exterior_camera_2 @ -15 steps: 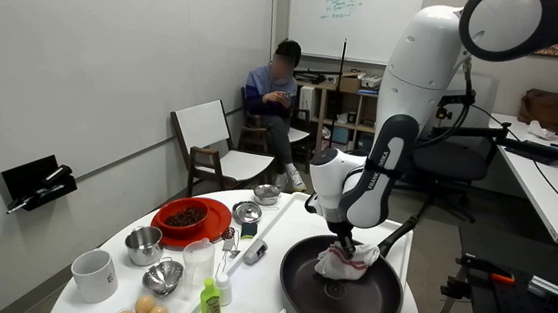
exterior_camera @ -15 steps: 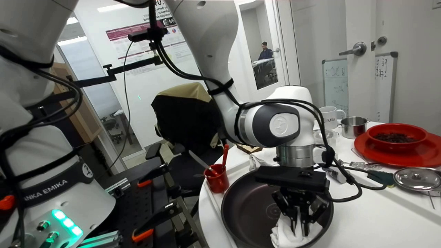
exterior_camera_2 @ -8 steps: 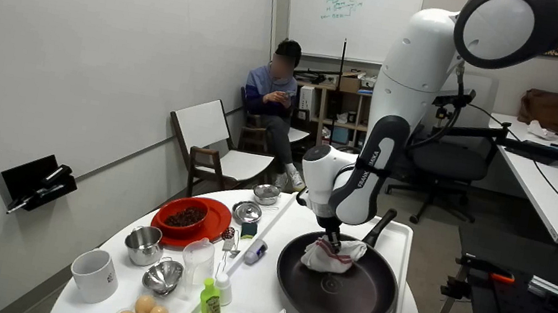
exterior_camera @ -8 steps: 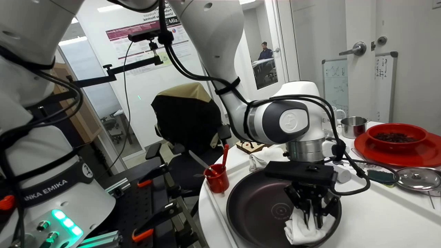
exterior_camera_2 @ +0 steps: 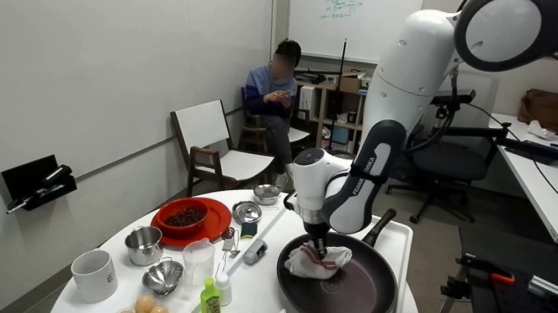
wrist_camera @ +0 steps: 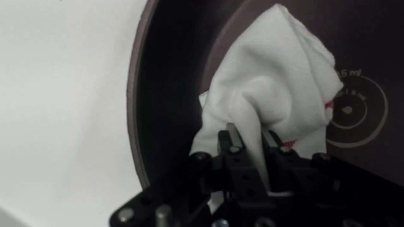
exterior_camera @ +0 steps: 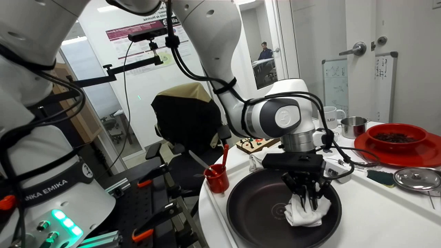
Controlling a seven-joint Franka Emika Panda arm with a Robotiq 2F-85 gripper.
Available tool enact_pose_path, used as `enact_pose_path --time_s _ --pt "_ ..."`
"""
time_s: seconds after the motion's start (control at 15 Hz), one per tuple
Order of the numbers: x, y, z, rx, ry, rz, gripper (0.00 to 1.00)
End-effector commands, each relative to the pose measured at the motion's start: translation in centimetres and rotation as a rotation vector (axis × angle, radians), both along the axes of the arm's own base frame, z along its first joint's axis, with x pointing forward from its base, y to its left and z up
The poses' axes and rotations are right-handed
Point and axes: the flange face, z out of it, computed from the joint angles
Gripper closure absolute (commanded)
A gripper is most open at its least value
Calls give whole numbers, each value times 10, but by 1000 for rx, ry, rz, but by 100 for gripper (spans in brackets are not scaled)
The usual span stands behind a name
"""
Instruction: Wipe the pan with the white towel
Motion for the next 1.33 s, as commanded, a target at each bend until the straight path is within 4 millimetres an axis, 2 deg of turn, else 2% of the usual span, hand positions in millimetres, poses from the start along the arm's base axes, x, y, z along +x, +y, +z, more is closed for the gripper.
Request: enact_pose_path --time_s 0.0,0.47,0.73,1.0,1.27 --pt "7 22 -15 10 -30 9 91" --pt "5 44 -18 49 -30 51 91" --pt "2 63 -17 87 -13 98 91" --pt "-12 79 -16 113 36 196 91" --pt "-31 85 -6 131 78 304 91"
